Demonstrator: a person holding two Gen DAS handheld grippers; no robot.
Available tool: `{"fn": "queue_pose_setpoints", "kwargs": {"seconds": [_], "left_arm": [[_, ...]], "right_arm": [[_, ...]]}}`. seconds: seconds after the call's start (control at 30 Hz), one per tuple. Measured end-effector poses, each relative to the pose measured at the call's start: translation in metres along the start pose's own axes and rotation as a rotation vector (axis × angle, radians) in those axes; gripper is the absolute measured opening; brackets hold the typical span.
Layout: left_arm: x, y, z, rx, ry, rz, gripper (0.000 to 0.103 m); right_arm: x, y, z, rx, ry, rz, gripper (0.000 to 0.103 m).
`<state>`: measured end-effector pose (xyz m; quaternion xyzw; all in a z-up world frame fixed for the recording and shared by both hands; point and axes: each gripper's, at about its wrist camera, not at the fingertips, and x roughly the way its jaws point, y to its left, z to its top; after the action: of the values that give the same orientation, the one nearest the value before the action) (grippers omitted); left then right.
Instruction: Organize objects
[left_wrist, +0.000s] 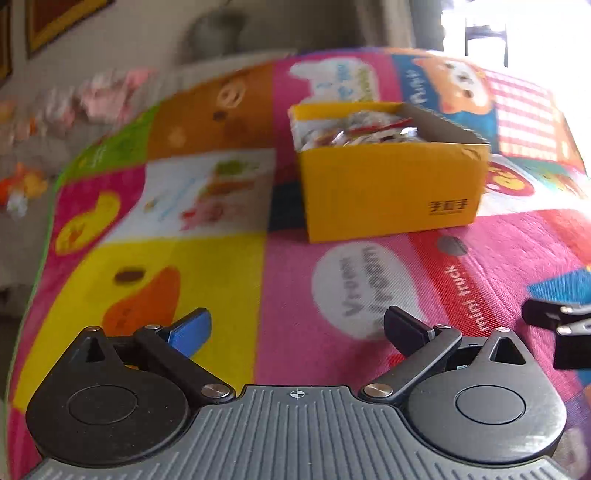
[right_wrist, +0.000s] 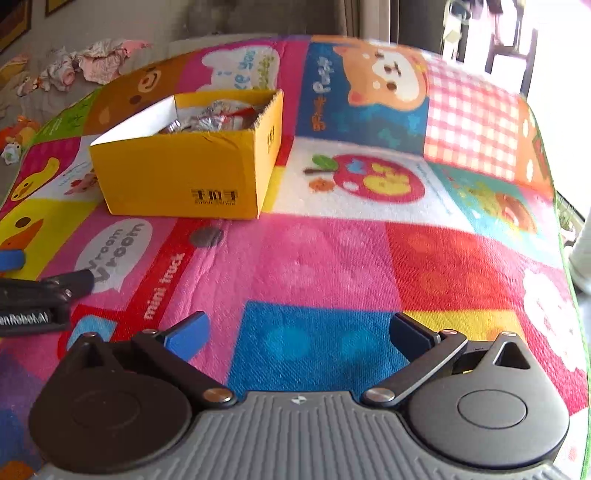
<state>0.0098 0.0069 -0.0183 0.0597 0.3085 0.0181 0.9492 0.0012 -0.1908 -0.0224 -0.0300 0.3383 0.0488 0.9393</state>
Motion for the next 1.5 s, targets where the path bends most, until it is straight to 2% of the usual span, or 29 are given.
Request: {"fn": "queue_pose_setpoints", "kwargs": {"seconds": [0.2,0.4,0.6,0.83,1.07,1.23,1.5], "left_arm": [[0.001,0.007,0.001,-0.048,0.014,-0.046,0.102],[-0.015,0.006,-0.012,-0.095,0.031,-0.058,0.102],[-0.034,-0.001,-0.02,-0.105,0.035,-0.04,0.102],[-0.03,0.0,-0.015,-0.118,0.038,-0.032,0.103],[-0.031,0.002,-0.016,-0.1,0.055,-0.056,0.102],[-0.046,-0.002,-0.032,-0.109,0.021,-0.041,0.103],[-0.045,-0.003,-0.033,-0.12,0.012,-0.046,0.103]], "right_arm": [[0.005,0.017,-0.001,-0.006,-0.066,-0.092,0.103],[0.003,-0.007,-0.006,0.082,-0.019,0.024,0.103],[-0.019,-0.006,-0.02,0.038,-0.044,0.033,0.103],[-0.014,-0.008,-0.011,0.035,-0.031,0.055,0.103],[-0.023,-0.004,-0.023,0.037,-0.04,0.026,0.103],[-0.022,-0.006,-0.023,0.047,-0.039,0.037,0.103],[-0.029,-0.005,-0.028,0.025,-0.053,0.058,0.103]]}}
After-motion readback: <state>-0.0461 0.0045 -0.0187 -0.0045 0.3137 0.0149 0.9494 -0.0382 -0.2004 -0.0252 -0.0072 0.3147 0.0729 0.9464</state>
